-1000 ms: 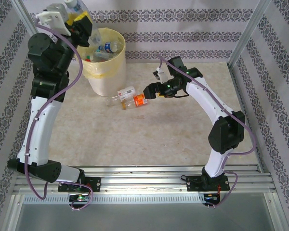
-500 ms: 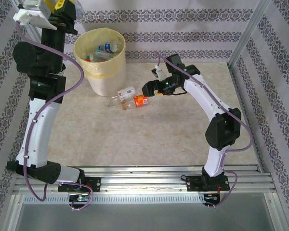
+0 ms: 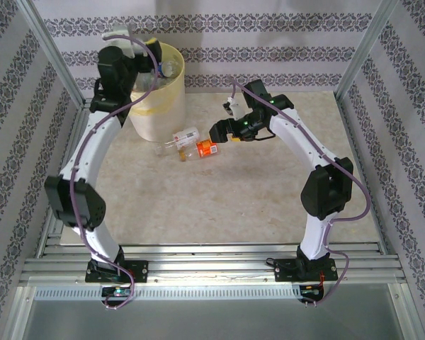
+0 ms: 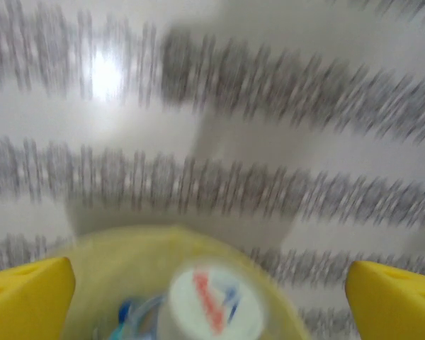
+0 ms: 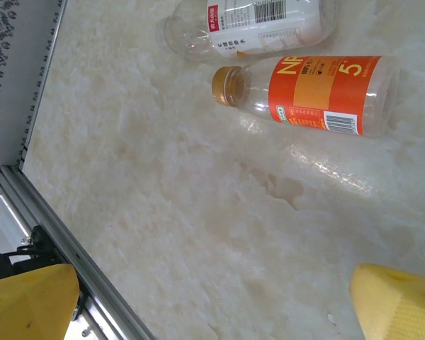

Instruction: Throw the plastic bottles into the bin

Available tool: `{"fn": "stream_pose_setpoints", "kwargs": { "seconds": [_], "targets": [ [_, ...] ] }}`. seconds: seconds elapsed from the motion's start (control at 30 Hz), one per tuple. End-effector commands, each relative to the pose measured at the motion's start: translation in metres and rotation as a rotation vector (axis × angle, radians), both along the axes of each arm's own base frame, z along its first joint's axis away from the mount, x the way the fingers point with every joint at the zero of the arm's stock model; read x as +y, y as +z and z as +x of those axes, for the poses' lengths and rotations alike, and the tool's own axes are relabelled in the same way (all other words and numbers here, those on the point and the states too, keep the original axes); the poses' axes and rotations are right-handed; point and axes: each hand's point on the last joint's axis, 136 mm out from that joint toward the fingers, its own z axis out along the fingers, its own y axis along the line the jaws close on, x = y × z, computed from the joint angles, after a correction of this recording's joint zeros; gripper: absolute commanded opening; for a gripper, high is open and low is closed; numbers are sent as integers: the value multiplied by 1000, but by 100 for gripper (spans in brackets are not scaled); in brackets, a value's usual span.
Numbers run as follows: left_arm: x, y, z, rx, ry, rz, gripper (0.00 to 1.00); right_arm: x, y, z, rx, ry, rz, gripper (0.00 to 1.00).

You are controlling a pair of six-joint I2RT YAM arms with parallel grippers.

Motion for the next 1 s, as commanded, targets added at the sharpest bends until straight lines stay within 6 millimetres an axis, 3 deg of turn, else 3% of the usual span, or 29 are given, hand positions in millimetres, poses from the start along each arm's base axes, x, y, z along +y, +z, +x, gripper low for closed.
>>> {"fn": "stream_pose_setpoints", "kwargs": {
  "seconds": [0.0, 0.13, 0.37, 0.5, 0.57, 0.73, 0.97],
  "targets": [
    [4, 25, -16, 22, 0, -84, 100, -7, 4, -2, 0, 9, 9, 98],
    [-4, 52, -30, 20, -37, -78, 100, -9, 0, -4, 9, 4, 8, 98],
    [-14, 72, -52, 19, -63, -65, 100, -11, -7, -8, 25, -1, 10, 98],
    [-44, 74, -65, 26, -174, 10, 100, -12, -8, -7, 25, -7, 2, 98],
    [-70, 62, -71, 64, -267, 83, 100, -14, -9, -7, 23, -13, -7, 98],
    [-135, 9, -89, 236, -516, 215, 100, -18, -8, -7, 20, -32, -15, 98],
    [-183, -69, -99, 457, -708, 293, 99, -33, -4, -4, 14, -88, -31, 98]
  ]
}}
